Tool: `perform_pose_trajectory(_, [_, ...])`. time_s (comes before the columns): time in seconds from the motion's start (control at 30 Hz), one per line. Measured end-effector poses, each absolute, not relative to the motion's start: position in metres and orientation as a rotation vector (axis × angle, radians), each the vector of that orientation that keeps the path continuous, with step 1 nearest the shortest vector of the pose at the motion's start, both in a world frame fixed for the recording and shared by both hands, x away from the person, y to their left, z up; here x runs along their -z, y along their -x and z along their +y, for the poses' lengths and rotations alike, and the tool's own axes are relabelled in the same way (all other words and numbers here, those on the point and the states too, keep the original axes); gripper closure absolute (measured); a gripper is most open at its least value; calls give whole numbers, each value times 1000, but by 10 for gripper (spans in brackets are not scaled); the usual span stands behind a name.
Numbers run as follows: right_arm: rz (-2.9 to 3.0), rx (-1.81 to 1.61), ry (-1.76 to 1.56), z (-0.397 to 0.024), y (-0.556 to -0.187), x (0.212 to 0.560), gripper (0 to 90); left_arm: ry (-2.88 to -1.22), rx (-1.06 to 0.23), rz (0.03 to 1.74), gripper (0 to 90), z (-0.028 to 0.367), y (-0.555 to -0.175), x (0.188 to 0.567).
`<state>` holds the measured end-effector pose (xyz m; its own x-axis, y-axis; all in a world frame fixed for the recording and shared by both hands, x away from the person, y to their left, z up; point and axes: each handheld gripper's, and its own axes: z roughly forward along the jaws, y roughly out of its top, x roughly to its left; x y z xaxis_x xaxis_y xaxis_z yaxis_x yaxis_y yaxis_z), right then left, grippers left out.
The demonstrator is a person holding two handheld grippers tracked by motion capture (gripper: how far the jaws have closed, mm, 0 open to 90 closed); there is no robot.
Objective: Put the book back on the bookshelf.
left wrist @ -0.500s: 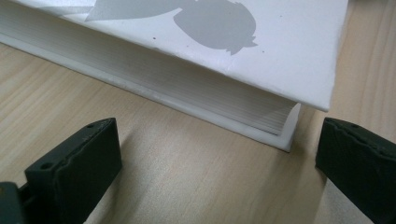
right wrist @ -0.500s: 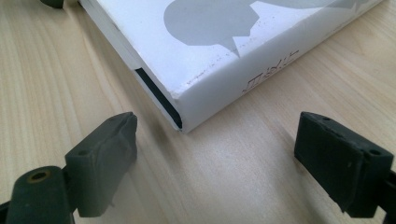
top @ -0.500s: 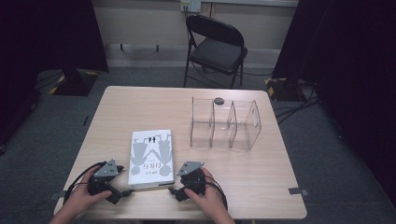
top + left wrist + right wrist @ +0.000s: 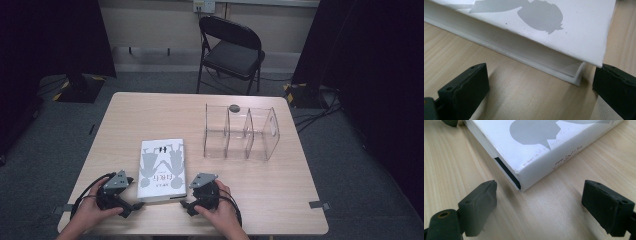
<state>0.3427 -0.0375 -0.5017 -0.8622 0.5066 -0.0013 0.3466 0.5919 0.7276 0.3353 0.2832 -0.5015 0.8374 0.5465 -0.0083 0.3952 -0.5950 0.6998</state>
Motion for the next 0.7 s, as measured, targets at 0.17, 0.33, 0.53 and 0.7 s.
perform_pose_trajectory(0.17, [2608, -1126, -724, -37, -342, 502, 117, -2283, -256, 658, 204, 281, -331, 496])
perform_pose_trajectory(0.33, [2599, -1121, -733, -37, -341, 502, 117, -2308, -248, 653, 213, 274, -332, 494])
perform_pose_trajectory(0.53, [2595, -1120, -742, -37, -340, 502, 117, -2351, -237, 668, 220, 263, -334, 490])
perform_pose_trajectory(0.7, [2598, -1135, -724, -35, -340, 501, 173, -2341, -250, 682, 292, 264, -335, 488])
